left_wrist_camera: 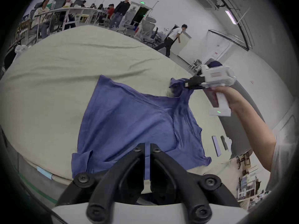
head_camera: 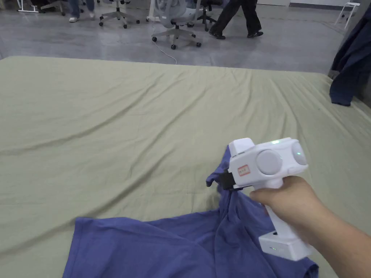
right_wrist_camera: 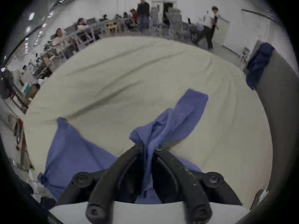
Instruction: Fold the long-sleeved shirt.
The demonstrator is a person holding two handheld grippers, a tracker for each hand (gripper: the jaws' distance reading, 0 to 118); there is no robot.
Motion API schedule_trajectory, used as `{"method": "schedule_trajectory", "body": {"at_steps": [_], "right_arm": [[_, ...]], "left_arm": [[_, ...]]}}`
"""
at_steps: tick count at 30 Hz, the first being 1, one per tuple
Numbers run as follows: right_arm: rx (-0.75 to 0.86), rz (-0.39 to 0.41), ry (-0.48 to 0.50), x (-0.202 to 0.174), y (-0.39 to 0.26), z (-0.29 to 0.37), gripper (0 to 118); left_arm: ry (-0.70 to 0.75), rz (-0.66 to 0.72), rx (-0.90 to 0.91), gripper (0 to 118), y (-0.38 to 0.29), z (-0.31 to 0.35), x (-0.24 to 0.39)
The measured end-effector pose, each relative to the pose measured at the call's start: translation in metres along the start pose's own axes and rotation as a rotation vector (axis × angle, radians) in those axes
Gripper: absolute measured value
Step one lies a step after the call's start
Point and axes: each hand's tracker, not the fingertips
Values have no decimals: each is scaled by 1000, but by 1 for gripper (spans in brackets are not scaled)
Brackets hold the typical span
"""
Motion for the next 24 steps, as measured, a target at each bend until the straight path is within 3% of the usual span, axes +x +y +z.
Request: {"method": "schedule_trajectory", "body": {"at_steps": [4,10,16,18,19,21,24], "right_arm": [[63,39,38,1,-48,60,12],[49,86,59,1,-113,76,12],[19,8,67,6,-145,72,12],[34,-9,68,8,-144,74,12],[46,-20,70,9,-143,76,12],[60,-32,75,10,-139,79,12],[77,-40,76,9,-135,82,12]], "left_arm": [[-28,-3,7,6,-8,10,8],[-33,-24,-16,6,-21,13,21],[-48,-27,-13,9,-22,17,23],[-32,-21,-13,30,-13,12,16],[-17,-41,-16,63,-4,6,11],[43,-127,0,116,19,-15,0],[153,-229,63,118,67,-68,-23]]}}
